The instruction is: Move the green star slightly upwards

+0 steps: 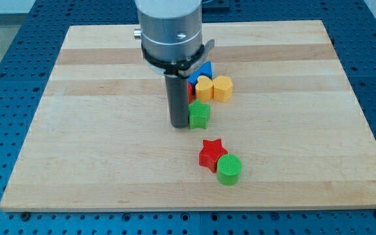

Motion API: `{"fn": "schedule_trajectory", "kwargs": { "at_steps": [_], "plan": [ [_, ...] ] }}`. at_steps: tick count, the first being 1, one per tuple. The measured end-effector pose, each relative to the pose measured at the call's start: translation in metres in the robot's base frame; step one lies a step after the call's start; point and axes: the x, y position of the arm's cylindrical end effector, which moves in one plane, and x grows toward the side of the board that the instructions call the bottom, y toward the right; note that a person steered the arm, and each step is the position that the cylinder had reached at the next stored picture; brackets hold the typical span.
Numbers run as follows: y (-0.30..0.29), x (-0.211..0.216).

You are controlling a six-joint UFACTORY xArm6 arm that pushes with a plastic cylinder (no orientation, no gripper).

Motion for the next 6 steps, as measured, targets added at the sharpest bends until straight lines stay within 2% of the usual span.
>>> {"fn": "schedule_trajectory", "kwargs": {
  "at_steps": [1, 2, 3, 5, 6],
  "plan": [
    [0.0, 0.013],
    [0.003, 0.05],
    [0.013, 0.044],
    [0.014, -0.002],
    [0.014, 0.01]
  ]
}}
